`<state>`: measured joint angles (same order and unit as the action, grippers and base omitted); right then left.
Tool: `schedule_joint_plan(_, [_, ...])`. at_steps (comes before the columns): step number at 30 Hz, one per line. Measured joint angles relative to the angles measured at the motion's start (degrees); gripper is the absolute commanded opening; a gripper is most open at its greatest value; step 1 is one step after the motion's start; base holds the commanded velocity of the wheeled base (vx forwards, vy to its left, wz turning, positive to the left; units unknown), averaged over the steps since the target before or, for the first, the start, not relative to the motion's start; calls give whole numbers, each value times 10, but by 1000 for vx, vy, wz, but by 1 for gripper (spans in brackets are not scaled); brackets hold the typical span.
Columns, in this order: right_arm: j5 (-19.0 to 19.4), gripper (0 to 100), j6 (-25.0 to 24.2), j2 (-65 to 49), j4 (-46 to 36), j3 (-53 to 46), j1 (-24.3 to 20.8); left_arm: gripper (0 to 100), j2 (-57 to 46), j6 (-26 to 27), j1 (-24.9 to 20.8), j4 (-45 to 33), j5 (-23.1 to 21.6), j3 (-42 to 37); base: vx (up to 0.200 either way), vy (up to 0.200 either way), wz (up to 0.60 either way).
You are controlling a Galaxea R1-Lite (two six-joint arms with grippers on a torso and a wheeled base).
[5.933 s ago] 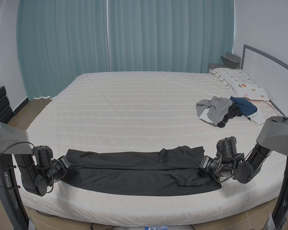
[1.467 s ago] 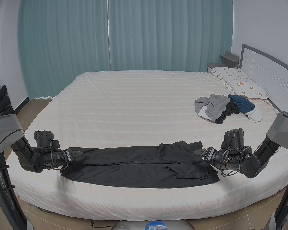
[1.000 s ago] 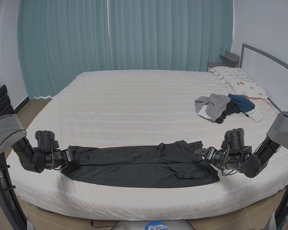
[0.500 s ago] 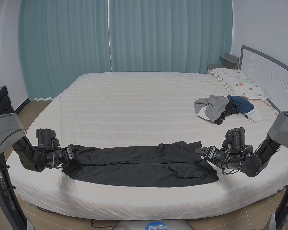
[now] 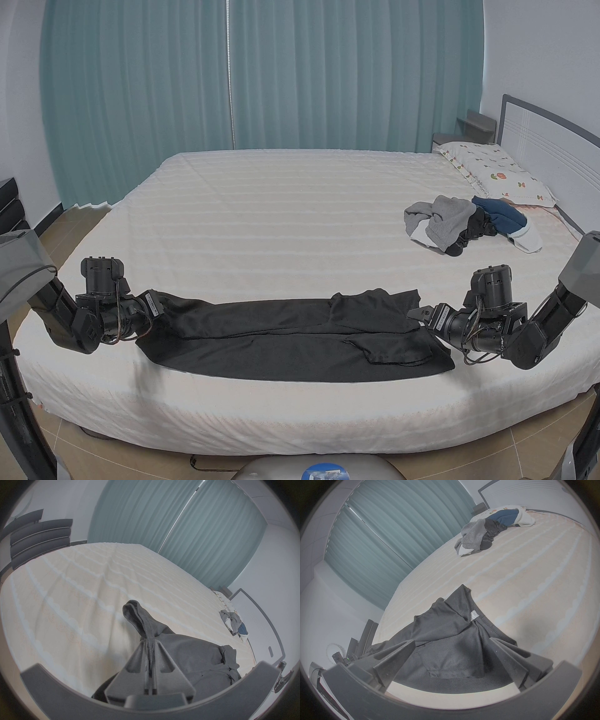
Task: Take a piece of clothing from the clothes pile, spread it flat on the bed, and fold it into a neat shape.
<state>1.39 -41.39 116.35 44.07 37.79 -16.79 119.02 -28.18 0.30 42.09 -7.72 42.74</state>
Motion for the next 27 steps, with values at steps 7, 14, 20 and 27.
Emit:
schedule_joint_plan(7, [0,100,0,-4,0,0,2,0,-26,-4,-26,-16,5,-9,0,-200,0])
schedule_joint_plan(14, [1,100,0,-10,0,0,2,0,-61,-8,-63,-93,25,7,0,-200,0])
schedule_joint_plan(20, [1,100,0,-17,-1,0,2,0,-86,-24,-98,-163,40,43,0,-200,0])
schedule_joint_plan(27, [1,100,0,-22,-1,-1,2,0,-104,-42,-134,-244,43,89,0,-200,0])
